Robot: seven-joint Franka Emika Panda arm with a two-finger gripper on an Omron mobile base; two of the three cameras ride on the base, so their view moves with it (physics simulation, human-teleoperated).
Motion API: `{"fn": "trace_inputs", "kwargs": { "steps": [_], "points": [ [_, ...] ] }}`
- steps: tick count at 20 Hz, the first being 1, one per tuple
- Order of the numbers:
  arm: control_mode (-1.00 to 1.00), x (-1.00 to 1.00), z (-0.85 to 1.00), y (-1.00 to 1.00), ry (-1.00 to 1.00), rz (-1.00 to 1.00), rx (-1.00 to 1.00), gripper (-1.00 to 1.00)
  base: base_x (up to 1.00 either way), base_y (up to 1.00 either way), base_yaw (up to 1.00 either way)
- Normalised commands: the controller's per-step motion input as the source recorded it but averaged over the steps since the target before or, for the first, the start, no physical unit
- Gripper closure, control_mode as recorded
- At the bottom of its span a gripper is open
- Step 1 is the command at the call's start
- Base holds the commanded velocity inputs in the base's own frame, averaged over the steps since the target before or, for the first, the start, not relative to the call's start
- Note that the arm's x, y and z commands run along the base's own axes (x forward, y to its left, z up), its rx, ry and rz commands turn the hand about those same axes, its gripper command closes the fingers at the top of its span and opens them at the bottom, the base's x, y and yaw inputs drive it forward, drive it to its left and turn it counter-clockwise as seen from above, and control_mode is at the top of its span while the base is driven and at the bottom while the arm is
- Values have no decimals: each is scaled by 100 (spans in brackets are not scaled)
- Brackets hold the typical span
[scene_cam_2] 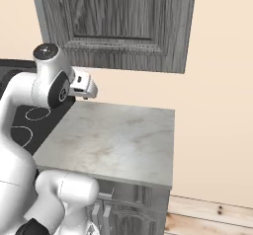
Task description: Get the candle and the liquor from the cabinet and move them to the dining counter.
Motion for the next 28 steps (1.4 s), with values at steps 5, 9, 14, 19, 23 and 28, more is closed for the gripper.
{"fn": "trace_inputs", "kwargs": {
  "steps": [5, 9, 14, 19, 23, 28],
  "points": [
    [-100, -13, 26, 11, -5, 0, -2, -100, 0, 0, 0],
    [-100, -6, 28, 10, -3, 0, -5, -100, 0, 0, 0],
    [-100, -6, 30, 5, -5, 0, -8, -100, 0, 0, 0],
    [-100, -10, 30, 16, -11, 0, -7, -100, 0, 0, 0],
    [-100, -16, 28, 28, -23, 2, 0, -100, 0, 0, 0],
    [-100, -10, 20, 41, -35, 0, 0, -100, 0, 0, 0]
  ]
}}
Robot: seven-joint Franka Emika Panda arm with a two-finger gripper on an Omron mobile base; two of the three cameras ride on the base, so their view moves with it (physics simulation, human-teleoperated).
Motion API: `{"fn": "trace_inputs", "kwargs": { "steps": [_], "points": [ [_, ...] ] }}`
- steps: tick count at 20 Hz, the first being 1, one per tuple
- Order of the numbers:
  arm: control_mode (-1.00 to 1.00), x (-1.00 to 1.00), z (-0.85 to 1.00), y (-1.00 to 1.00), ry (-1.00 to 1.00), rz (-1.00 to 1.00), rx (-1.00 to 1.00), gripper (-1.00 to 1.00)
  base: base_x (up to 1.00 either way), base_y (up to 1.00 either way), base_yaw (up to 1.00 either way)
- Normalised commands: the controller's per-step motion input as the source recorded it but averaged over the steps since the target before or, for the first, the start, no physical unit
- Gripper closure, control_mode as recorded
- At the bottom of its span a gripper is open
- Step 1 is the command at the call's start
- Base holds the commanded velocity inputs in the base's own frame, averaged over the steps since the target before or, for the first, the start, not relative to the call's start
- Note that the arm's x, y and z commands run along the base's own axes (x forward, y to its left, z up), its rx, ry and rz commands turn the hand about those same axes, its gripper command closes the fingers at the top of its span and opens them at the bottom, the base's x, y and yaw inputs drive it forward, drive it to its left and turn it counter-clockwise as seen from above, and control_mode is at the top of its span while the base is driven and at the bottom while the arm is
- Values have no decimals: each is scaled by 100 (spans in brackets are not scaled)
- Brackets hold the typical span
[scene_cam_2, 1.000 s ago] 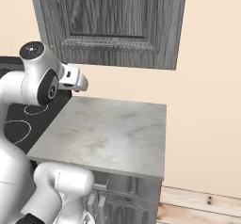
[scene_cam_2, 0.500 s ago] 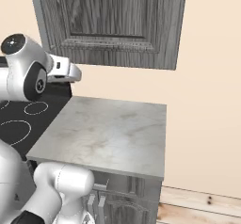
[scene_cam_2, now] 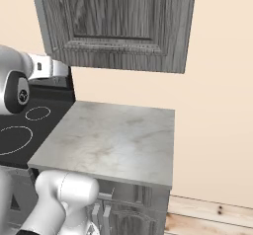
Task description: Get the candle and the liquor from the cabinet and move them to the dining counter.
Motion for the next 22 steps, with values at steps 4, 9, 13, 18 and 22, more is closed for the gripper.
{"fn": "trace_inputs", "kwargs": {
  "steps": [4, 9, 13, 18, 22],
  "points": [
    [-100, -7, 24, 33, -22, 0, 3, -100, 0, 0, 0],
    [-100, 0, 34, 25, -5, 0, 7, -100, 0, 0, 0],
    [-100, -4, 44, 12, 0, 0, 6, -100, 0, 0, 0],
    [-100, 0, 38, 8, 0, 0, 10, -100, 0, 0, 0],
    [-100, 0, 26, 6, 0, 0, 10, -100, 0, 0, 0]
  ]
}}
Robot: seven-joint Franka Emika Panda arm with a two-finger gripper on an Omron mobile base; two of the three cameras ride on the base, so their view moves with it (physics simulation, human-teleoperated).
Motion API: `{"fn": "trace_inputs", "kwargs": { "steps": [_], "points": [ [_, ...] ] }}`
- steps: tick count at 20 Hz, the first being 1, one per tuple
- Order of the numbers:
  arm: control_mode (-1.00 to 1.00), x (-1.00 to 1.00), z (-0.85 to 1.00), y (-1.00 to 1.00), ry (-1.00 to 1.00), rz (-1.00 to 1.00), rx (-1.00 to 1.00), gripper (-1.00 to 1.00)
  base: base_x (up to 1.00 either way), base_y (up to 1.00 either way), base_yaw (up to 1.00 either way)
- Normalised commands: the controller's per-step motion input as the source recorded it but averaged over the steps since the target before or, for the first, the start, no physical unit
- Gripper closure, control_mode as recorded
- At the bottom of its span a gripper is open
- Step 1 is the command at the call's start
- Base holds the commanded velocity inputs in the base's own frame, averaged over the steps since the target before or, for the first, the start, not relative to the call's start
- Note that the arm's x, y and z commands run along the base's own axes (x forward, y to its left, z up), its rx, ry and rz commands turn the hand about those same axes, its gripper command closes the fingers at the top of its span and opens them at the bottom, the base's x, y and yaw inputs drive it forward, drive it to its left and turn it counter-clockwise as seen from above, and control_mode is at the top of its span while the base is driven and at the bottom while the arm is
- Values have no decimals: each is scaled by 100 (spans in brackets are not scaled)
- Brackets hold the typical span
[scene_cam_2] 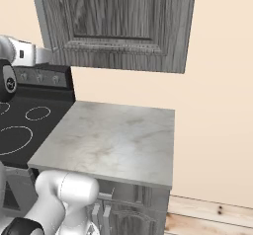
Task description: Get the candle and the liquor from the cabinet and move them to the dining counter.
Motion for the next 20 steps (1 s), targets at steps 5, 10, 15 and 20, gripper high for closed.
{"fn": "trace_inputs", "kwargs": {
  "steps": [5, 10, 15, 20],
  "points": [
    [-100, 7, 12, 3, 0, 0, 3, -100, 0, 0, 0],
    [-100, 24, 10, 0, 0, 0, 2, -100, 0, 0, 0],
    [-100, 38, 10, 0, 6, 0, 0, -100, 0, 0, 0],
    [-100, 48, 12, 4, 6, 0, 0, -100, 0, 0, 0]
  ]
}}
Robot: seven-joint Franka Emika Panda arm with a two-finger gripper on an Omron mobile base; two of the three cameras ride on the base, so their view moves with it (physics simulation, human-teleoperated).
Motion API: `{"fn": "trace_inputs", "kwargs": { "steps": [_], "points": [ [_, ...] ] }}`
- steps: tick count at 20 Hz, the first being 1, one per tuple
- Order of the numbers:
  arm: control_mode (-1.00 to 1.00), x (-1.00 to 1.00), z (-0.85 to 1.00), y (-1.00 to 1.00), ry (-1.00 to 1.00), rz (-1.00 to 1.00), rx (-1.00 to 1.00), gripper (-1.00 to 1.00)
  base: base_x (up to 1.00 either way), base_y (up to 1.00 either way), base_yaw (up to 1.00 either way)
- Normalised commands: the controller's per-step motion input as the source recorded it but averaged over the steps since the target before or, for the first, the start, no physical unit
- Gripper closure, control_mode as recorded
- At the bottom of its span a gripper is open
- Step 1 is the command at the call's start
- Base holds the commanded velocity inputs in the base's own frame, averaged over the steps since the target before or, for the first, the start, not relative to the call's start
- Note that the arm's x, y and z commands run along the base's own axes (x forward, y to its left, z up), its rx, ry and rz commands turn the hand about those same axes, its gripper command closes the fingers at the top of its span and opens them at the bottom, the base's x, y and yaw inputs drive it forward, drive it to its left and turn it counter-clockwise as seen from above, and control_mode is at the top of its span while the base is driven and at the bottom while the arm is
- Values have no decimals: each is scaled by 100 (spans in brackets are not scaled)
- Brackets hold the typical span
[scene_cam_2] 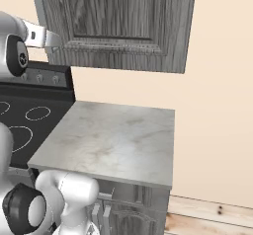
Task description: Get the candle and the liquor from the cabinet and move them to the dining counter.
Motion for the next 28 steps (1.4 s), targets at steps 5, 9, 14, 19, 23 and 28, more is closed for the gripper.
{"fn": "trace_inputs", "kwargs": {
  "steps": [5, 9, 14, 19, 23, 28],
  "points": [
    [-100, 44, 15, 8, 13, 0, 0, -100, 0, 0, 0],
    [-100, 28, 3, 7, 18, 0, 0, -100, 0, 0, 0],
    [-100, 34, 0, 4, 24, 3, 0, -100, 0, 0, 0],
    [-100, 35, -4, 13, 6, 4, 0, -100, 0, 0, 0],
    [-100, 35, -12, 18, -3, 3, -2, -100, 0, 0, 0],
    [-100, 27, -20, 15, -6, 3, -5, -100, 0, 0, 0]
  ]
}}
